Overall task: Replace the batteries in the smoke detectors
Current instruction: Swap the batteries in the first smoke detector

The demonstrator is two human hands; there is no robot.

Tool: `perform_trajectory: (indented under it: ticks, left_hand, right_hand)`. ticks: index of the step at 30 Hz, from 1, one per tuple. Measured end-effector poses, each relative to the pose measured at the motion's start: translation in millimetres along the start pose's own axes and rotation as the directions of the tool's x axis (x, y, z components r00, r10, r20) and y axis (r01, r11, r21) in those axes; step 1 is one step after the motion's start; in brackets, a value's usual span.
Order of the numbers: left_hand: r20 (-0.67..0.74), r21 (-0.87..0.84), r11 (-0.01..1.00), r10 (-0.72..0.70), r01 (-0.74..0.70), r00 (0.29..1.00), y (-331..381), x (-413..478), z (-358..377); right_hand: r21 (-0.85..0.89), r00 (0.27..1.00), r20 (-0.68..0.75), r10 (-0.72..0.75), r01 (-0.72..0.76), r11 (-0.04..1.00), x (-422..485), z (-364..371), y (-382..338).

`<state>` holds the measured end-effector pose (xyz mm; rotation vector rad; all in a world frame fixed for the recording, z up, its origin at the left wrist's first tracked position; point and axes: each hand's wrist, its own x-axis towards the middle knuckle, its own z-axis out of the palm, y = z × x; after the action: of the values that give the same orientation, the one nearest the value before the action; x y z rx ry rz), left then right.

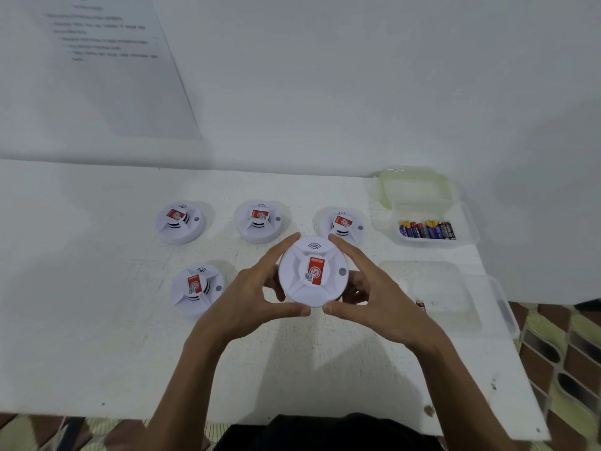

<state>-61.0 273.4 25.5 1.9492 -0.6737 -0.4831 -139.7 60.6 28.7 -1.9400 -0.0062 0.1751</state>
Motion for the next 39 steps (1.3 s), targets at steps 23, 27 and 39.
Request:
perform_trajectory:
  ticks: [23, 27, 39]
  left_hand:
    - [0.009, 0.052, 0.998, 0.033, -0.033, 0.999, -23.0, -0.9, 7.2]
    - [0.007, 0.062, 0.998, 0.013, -0.013, 1.0, -40.5, 0.7, 13.8]
    - [0.005, 0.318, 0.946, -0.073, 0.068, 0.997, -81.6, 9.7, 37.6]
  right_hand:
    - [-0.095, 0.999, -0.016, 0.047, -0.048, 0.994, 1.5, 13.4, 3.3]
    - [-0.136, 0.996, -0.001, 0.085, -0.084, 0.987, 2.5, 16.1, 9.8]
    - [-0.253, 0.975, -0.011, 0.222, -0.218, 0.943, 11.1, 35.1, 58.6]
